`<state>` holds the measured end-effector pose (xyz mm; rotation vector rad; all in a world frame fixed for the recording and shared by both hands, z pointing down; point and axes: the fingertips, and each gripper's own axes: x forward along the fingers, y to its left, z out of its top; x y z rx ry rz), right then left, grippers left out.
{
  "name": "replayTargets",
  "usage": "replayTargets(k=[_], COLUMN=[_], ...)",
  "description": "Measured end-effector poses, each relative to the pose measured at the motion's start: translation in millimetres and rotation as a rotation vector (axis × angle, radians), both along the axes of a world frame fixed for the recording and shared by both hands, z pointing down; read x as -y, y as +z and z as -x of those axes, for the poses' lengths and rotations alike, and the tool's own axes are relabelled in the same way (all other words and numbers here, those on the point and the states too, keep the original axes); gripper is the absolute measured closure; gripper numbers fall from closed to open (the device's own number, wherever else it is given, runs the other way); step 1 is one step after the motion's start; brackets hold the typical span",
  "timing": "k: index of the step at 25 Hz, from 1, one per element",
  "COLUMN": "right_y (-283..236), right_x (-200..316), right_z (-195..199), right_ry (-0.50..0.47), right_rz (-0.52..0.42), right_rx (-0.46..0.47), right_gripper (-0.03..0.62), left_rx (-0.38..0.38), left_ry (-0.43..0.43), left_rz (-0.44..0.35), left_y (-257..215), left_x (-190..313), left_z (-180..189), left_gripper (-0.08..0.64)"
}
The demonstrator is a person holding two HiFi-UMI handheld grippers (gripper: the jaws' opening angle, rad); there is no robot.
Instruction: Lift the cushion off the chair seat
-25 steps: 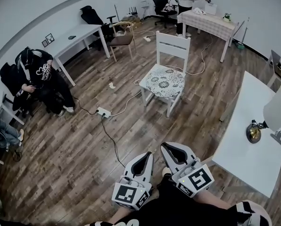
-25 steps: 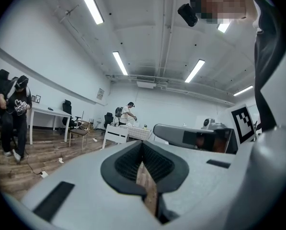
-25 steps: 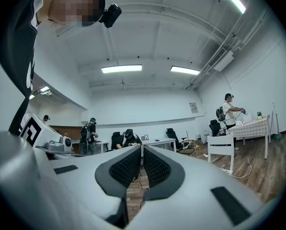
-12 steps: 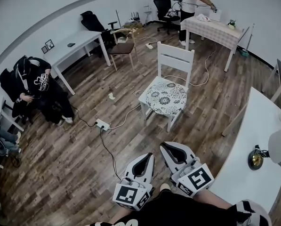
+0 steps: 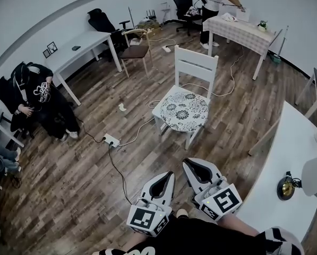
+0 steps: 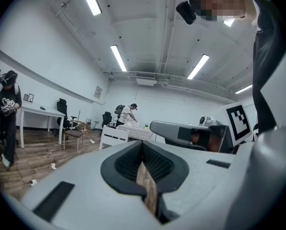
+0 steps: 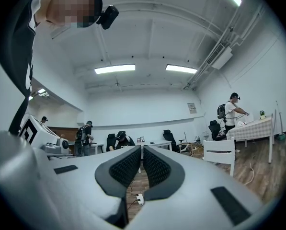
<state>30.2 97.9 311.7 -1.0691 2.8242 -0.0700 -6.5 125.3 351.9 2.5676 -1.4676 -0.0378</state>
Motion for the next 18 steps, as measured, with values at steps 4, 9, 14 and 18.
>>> replayTargets(k=[4, 9, 14, 18], right_y=[4.0, 1.7, -3.3, 3.4], right_x=[4.1, 9.9, 14.5, 17.9], right_z=[-1.2, -7.1, -13.3, -13.7], right_ry=[0.0, 0.014, 0.026, 0.017], right_rz=[0.005, 0.005, 0.0, 0.018], right_rx=[-0.004, -0.008, 0.007, 0.008], right_gripper=[0.565, 0.565, 0.565, 0.565], left_rx=[-0.011, -0.012, -0.01, 0.001], left_ry=[-0.009, 0.012, 0.018, 0.015], left_rz=[0.009, -0.003, -0.018, 0.004], left_y=[4.2, -2.5, -9.8, -3.4], left_x=[2.7, 16.3, 17.4, 20.0], left_z=[0.2, -6.7, -11.6, -12.2], left_gripper=[0.558, 0.558, 0.558, 0.558])
